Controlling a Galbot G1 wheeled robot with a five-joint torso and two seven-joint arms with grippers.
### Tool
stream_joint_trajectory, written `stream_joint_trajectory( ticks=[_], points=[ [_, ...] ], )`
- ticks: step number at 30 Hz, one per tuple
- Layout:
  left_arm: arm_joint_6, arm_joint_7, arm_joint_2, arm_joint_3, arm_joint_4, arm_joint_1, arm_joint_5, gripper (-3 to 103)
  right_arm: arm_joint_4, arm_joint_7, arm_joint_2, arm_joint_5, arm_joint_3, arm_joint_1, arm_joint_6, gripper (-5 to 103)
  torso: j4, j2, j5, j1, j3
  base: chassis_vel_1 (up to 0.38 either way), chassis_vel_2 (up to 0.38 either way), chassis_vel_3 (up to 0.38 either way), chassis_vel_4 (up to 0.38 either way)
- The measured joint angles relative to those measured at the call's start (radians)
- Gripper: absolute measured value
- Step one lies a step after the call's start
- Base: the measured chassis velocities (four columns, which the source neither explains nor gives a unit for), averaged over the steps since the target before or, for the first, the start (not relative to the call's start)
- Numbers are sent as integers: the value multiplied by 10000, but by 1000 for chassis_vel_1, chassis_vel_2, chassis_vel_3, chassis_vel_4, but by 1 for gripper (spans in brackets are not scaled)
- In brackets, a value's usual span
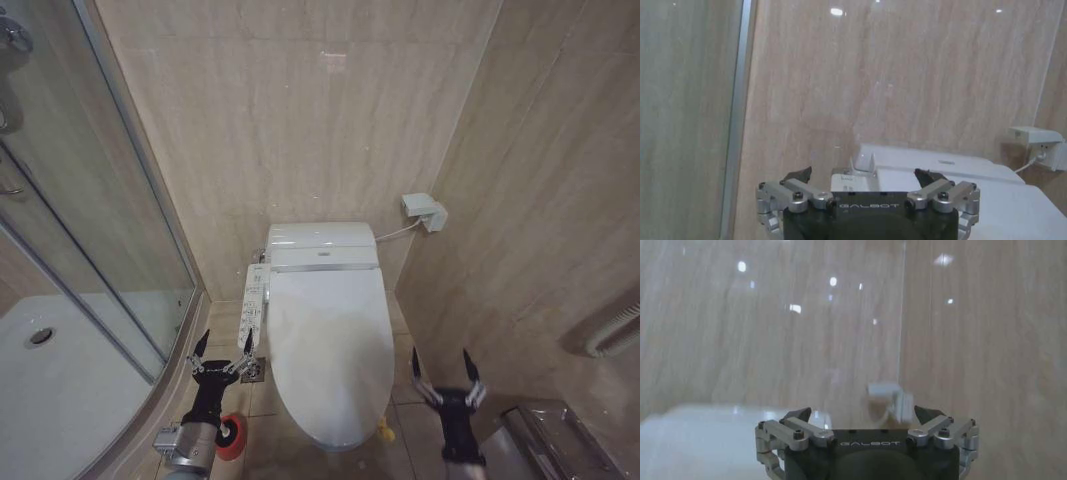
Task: Open the toilet lid, clean the toilet bowl with a toilet brush, close the toilet lid, and flush.
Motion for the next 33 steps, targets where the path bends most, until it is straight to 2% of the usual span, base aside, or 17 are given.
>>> stream_joint_trajectory(
  ticks=[2, 8, 13, 20, 27, 33],
  points=[
    [-91, 13, 25, 61, 286, -197, -52, 100, -76, 259, -358, -162, -105, -582, 101, 100, 0, 0, -2, 0, 0, 0, 0, 0, 0],
    [-222, 38, 28, 135, 782, -720, -343, 100, 114, 299, -633, -536, -325, -1431, 124, 100, 0, 0, -4, -1, 0, 0, 0, 0, 0],
    [-240, 102, 62, 187, 1075, -1145, -564, 100, -337, 262, -323, -977, -636, -1517, 155, 100, 1, 0, -3, 0, 0, 0, 0, 0, 0],
    [-202, 165, 151, 177, 1222, -1371, -713, 100, -1273, 263, 12, -1016, -983, -1350, 119, 100, 0, 0, -3, 0, 0, 0, 0, 0, 0],
    [-183, 178, 173, 159, 1372, -1498, -755, 100, -1798, 483, 87, -939, -1175, -999, -298, 100, 2, 0, -3, 0, 1, 0, 0, 0, 0],
    [-182, 181, 164, 207, 1611, -1667, -788, 100, -2167, 481, 94, -924, -1342, -929, -383, 100, 0, 0, -2, 0, 1, 0, 0, 0, 0]
  ],
)
